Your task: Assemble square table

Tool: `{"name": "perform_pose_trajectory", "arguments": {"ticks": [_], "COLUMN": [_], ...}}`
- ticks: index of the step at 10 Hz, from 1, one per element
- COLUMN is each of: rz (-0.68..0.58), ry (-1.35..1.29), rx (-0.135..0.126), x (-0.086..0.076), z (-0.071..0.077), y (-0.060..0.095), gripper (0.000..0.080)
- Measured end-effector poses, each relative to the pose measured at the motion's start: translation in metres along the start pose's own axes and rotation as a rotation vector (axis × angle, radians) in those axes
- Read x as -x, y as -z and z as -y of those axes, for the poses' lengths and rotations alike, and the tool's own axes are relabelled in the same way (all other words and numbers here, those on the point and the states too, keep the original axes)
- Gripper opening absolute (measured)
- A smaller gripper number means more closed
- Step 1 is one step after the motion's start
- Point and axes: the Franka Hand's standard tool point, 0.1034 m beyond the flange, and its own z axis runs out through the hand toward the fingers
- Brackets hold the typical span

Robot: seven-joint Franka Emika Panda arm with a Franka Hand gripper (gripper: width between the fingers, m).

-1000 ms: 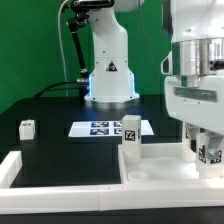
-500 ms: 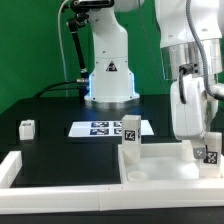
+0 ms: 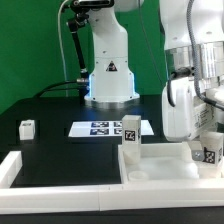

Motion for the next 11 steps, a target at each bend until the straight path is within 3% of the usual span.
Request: {"name": "perform_pose_trajectory", "arguments": {"ticks": [1,2,3,4,8,10,11], "rz": [-0.001,-0.005,-0.061,-0.078,-0.087,-0.129,-0.131], "ry": [0.016,0.034,0.251,0.444,0.726,1.129,1.273], "rx": [0.000,0.001,0.000,-0.014,-0.005,-0.006,-0.031], "x": [0.000,0.001,0.011,0.019,0.015,0.019,0.024], "z": [0.000,-0.001,-0.006,-0.008,-0.005,-0.001,-0.002], "y": [0.000,0.000,0.002,0.004,0.003,0.006,0.007], "gripper": [0.0484,0.0617,0.0640,0.0640,0.0649,0.0649,0.0649]}}
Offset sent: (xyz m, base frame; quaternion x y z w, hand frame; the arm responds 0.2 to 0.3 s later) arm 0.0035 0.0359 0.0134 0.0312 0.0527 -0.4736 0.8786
